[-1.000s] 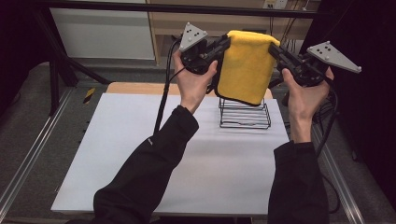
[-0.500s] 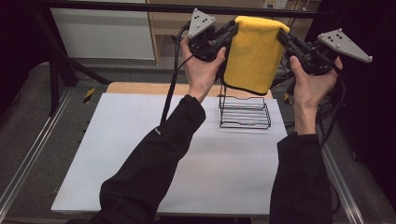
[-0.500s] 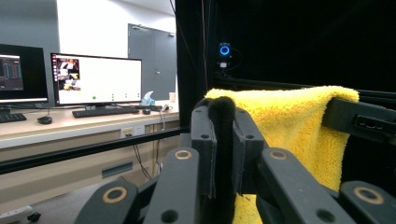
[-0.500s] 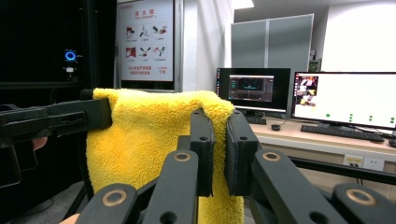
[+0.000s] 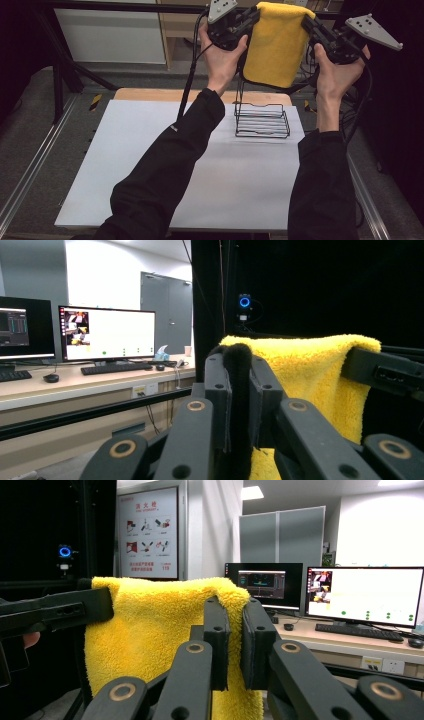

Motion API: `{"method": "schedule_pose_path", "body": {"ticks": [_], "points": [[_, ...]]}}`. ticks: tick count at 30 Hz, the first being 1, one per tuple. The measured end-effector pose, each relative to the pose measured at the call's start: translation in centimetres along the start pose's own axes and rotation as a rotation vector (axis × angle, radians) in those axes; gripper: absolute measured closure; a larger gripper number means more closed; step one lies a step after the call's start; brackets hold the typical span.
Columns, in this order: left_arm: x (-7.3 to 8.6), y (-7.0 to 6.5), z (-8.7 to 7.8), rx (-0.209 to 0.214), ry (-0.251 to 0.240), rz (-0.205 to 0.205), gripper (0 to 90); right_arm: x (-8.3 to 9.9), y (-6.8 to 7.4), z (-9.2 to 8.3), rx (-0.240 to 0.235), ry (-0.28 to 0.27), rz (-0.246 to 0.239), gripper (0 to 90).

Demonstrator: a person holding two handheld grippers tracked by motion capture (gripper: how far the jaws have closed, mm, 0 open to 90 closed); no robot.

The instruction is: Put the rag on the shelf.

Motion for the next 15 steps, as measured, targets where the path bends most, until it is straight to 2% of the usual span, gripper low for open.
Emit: {"method": "schedule_pose_path", "body": {"ticks": [3,7,12,14,15], "points": [[0.1,0.3,0.4,0.000,-0.003,0.008,81.2,0.0,-0.4,0.6,0.004,-0.001,-0.009,83.6],[0.4,0.9,1.1,-0.008,0.006,-0.004,81.2,0.2,-0.8,1.6,0.016,0.010,-0.015,83.5],[0.7,1.6,1.9,-0.027,0.011,0.025,81.2,0.7,-1.2,2.6,0.020,0.012,-0.018,83.5],[1.0,2.0,2.2,-0.028,0.009,0.006,81.2,1.0,-1.4,3.3,0.018,0.014,-0.019,83.5],[1.2,2.2,2.3,-0.033,0.017,0.013,81.2,1.0,-1.4,3.3,0.018,0.014,-0.019,83.5]]}}
Point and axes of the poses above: each handheld gripper's, and its own axes: z roughly forward along the jaws, x roughly out of its underside, y roughly to its left, the point moved 3 cm from there along z, roughly forward along the jaws, and after that the axes turned 4 degrees about x, right-handed, at the moved point
